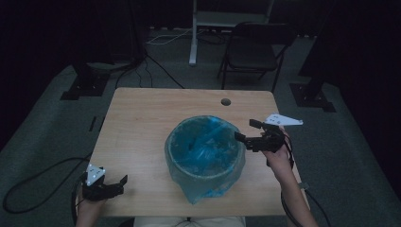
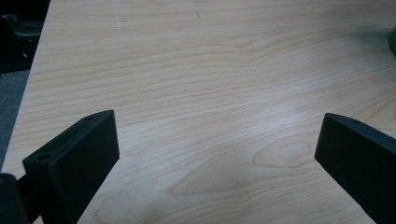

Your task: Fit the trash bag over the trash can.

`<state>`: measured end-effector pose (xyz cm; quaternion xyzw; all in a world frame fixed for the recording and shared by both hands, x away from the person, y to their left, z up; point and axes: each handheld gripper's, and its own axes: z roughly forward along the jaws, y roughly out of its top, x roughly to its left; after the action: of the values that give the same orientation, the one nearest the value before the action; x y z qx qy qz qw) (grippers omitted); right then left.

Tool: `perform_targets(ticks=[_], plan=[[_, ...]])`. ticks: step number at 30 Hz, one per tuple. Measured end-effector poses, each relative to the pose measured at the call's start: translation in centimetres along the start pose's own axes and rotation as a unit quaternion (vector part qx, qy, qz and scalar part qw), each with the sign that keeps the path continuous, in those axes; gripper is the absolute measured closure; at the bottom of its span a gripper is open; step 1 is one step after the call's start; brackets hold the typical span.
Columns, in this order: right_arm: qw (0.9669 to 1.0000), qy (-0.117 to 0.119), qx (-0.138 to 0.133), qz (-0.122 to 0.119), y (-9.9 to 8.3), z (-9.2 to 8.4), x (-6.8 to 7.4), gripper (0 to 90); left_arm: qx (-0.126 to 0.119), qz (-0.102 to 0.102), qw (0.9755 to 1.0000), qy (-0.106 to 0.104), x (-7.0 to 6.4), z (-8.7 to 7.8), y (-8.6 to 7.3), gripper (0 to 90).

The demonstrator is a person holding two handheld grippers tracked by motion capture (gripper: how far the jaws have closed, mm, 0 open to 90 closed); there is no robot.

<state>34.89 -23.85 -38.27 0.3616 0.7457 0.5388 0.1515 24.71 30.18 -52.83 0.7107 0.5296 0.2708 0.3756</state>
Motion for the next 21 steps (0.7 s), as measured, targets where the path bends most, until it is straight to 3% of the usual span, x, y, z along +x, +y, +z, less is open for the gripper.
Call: perform_targets(ticks=[5,13,21], plan=[[0.9988,-0.046,-0.014,0.007,-1.5,-0.6,-1.0,11.1,0.0,0.0,1.0,0.001,0.0,0.0,0.0,0.4],[0.9981,-0.045,0.009,0.042,-4.4,-0.2,-2.4,11.0,0.0,0.002,1.0,0.004,-0.1,0.1,0.0,0.4],[0.9963,-0.056,-0.007,0.065,-6.5,-1.4,-3.2,11.0,0.002,0.001,1.0,0.003,0.0,0.1,0.0,0.4]])
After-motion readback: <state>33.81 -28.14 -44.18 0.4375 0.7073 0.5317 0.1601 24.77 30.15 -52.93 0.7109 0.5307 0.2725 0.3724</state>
